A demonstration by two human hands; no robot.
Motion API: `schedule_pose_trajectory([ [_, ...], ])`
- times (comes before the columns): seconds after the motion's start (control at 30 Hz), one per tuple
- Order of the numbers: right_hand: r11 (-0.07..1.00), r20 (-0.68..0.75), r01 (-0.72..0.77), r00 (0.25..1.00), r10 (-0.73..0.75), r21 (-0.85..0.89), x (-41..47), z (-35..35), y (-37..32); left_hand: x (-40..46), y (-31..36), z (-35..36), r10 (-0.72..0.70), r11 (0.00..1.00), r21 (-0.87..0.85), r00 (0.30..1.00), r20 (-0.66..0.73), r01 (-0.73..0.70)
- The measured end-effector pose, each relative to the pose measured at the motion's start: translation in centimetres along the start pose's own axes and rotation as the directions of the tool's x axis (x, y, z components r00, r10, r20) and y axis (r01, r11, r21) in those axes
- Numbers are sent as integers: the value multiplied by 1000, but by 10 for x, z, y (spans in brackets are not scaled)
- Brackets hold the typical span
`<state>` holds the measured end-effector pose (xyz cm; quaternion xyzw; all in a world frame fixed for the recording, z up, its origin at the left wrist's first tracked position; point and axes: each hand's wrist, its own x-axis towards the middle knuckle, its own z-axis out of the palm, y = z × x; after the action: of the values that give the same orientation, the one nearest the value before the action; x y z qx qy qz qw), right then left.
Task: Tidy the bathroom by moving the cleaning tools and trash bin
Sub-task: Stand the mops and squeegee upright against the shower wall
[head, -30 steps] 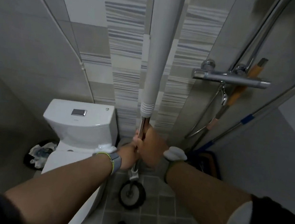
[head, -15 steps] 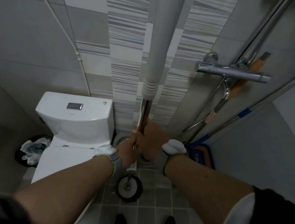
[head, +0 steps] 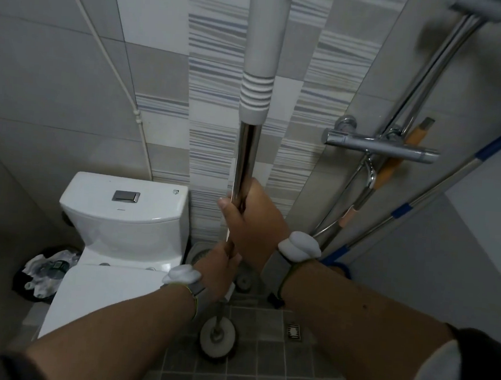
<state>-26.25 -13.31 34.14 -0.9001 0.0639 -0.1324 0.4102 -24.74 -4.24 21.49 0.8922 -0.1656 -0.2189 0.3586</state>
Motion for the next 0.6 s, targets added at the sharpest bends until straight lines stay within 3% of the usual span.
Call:
schedule_pose_trajectory([
  [0.17,988,213,-92,970,116,-120,-11,-6,34,-5,35,-17,172,983,74,979,-107,-165],
  [0.3,983,118,-45,991,67,-178,4,-20,21,2,40,-22,145,987,-45,971,-188,-156],
  [0.5,991,-3,15,1000,-15,-131,14,-24,3,2,24,-23,62,996,76,989,-136,-52],
  [0.6,996,-51,34,998,-38,-83,20,-27,-9,6,29,-29,78,994,86,980,-182,-63],
])
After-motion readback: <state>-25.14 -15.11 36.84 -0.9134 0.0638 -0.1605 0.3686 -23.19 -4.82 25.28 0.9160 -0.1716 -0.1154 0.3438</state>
